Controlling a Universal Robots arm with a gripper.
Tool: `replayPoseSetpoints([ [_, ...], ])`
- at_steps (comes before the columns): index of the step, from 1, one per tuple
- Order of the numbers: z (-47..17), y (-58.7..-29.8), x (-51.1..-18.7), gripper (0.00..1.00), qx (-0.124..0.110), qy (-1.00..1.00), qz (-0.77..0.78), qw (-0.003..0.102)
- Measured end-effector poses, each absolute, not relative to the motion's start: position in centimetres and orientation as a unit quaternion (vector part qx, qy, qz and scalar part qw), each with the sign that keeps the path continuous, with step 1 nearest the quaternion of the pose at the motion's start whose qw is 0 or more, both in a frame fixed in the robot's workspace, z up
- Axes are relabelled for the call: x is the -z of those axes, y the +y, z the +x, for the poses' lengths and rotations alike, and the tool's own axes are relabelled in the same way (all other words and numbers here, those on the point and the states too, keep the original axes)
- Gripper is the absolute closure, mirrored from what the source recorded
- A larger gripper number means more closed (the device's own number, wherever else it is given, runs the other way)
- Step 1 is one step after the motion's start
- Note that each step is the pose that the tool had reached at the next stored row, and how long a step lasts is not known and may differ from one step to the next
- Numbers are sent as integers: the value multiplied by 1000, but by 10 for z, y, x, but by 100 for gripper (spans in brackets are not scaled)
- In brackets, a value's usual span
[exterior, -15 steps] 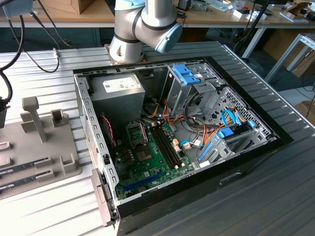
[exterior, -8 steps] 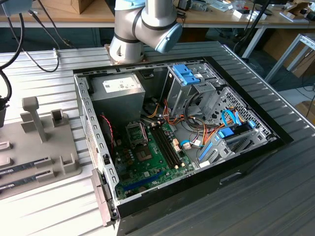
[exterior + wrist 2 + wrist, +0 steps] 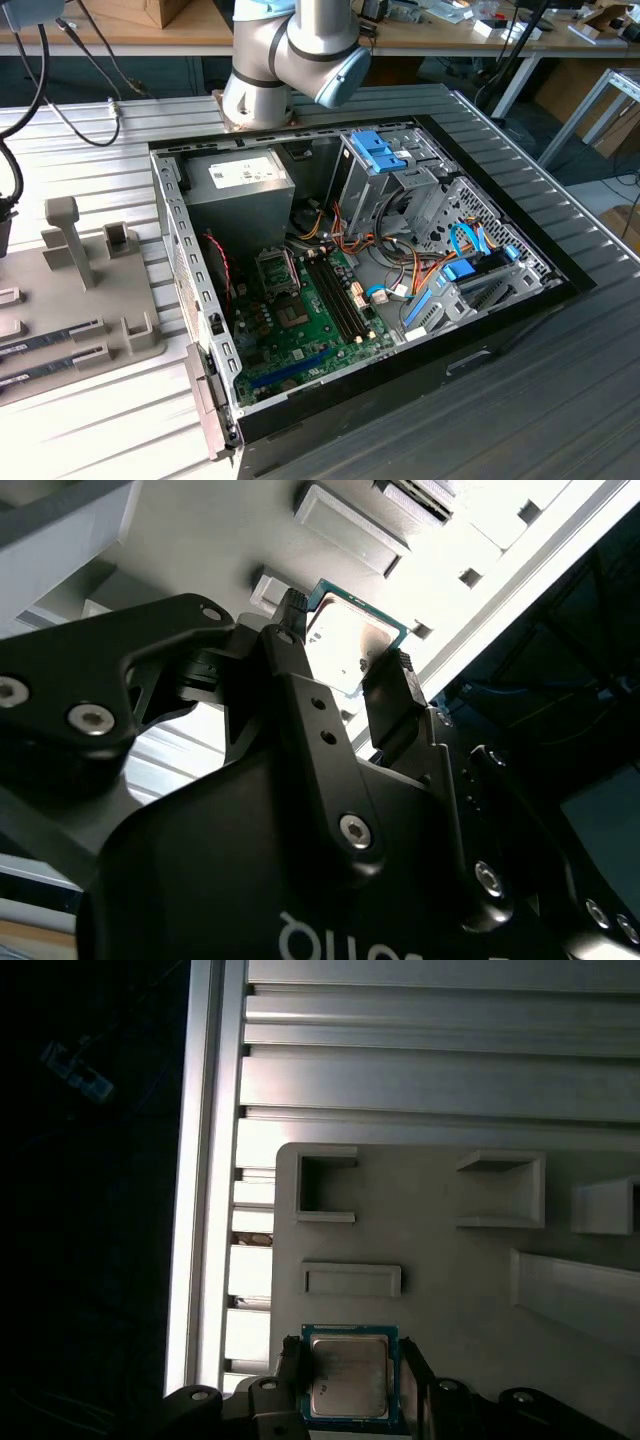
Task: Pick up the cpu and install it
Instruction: 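Pick up the cpu and move it towards the insertion slot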
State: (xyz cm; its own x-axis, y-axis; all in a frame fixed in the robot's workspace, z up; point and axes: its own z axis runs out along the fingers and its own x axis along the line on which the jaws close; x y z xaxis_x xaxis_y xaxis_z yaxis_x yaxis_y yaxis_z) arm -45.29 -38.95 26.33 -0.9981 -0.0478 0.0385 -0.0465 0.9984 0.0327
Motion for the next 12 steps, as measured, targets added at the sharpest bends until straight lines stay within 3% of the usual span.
replayPoseSetpoints([
  [12, -453, -390, -267, 53, 16, -999, 24, 20],
])
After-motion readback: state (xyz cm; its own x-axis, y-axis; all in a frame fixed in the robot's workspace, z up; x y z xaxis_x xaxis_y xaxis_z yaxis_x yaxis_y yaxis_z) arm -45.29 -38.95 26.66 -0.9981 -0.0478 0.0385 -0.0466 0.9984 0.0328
